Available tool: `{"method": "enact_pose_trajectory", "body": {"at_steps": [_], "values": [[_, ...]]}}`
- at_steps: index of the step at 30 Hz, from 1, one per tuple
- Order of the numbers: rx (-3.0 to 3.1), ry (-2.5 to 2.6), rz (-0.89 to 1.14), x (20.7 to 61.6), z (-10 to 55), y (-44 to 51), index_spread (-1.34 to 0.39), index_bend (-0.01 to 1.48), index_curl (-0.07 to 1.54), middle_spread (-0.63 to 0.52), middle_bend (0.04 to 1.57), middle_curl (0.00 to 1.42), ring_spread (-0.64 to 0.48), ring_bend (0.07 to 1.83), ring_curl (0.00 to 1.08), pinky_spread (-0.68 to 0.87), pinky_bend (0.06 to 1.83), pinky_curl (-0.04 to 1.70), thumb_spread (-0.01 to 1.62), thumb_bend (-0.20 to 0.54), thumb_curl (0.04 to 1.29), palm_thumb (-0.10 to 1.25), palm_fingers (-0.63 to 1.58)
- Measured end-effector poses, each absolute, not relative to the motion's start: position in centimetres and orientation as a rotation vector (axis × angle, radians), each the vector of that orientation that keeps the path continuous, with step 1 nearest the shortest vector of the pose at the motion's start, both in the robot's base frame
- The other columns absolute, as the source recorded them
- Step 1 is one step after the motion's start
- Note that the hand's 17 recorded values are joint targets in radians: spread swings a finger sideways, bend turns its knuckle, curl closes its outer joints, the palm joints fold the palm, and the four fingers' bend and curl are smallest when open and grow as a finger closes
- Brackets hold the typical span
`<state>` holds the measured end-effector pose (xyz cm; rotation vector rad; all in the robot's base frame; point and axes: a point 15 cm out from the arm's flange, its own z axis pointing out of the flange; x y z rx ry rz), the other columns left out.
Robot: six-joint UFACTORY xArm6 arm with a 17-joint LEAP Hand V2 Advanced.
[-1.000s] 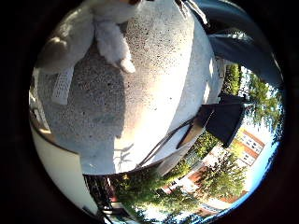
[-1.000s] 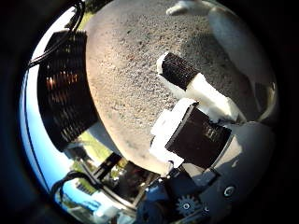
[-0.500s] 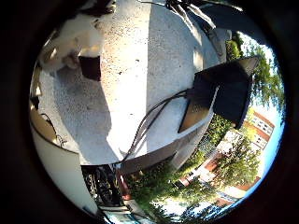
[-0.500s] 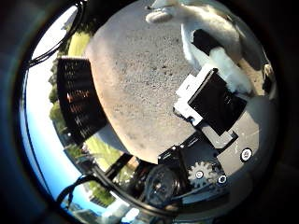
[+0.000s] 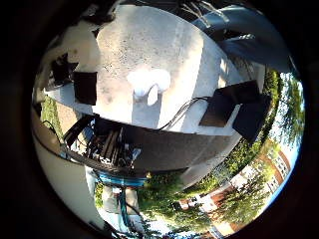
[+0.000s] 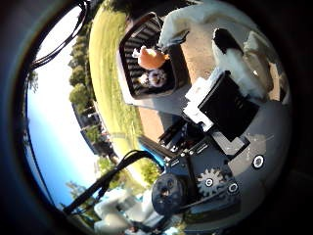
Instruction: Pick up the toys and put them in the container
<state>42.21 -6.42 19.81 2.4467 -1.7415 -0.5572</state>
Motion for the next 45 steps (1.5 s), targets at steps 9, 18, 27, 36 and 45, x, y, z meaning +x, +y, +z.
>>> {"method": "enact_pose_trajectory", "body": {"at_steps": [9, 18, 27, 36, 45], "values": [[2.527, -1.891, -0.287, 47.6, 16.0, -5.6, -1.04, 0.47, 0.91, -0.15, 1.13, 0.94, -0.02, 1.39, 0.77, 0.21, 1.41, 0.88, 1.14, -0.041, 0.66, 0.80, 0.58], [2.289, -1.873, -0.356, 45.4, 6.6, -18.6, -0.55, 0.29, 0.86, -0.06, 0.59, 0.64, 0.15, 0.96, 0.54, 0.34, 0.90, 0.67, 1.13, -0.036, 0.53, 0.74, -0.11], [2.156, -1.778, -0.395, 42.7, 0.0, -27.7, -0.28, 0.14, 0.62, 0.01, 0.30, 0.45, 0.22, 0.58, 0.37, 0.39, 0.56, 0.47, 1.11, -0.034, 0.45, 0.71, -0.06], [2.054, -1.699, -0.473, 38.6, -6.0, -30.7, -0.20, 0.08, 0.40, 0.08, 0.21, 0.40, 0.24, 0.48, 0.32, 0.43, 0.55, 0.41, 1.09, -0.030, 0.39, 0.71, -0.04], [2.041, -1.675, -0.371, 39.6, -9.8, -30.5, -0.12, 0.16, 0.30, 0.04, 0.26, 0.40, 0.21, 0.51, 0.33, 0.43, 0.53, 0.36, 1.06, -0.018, 0.38, 0.76, 0.18]]}}
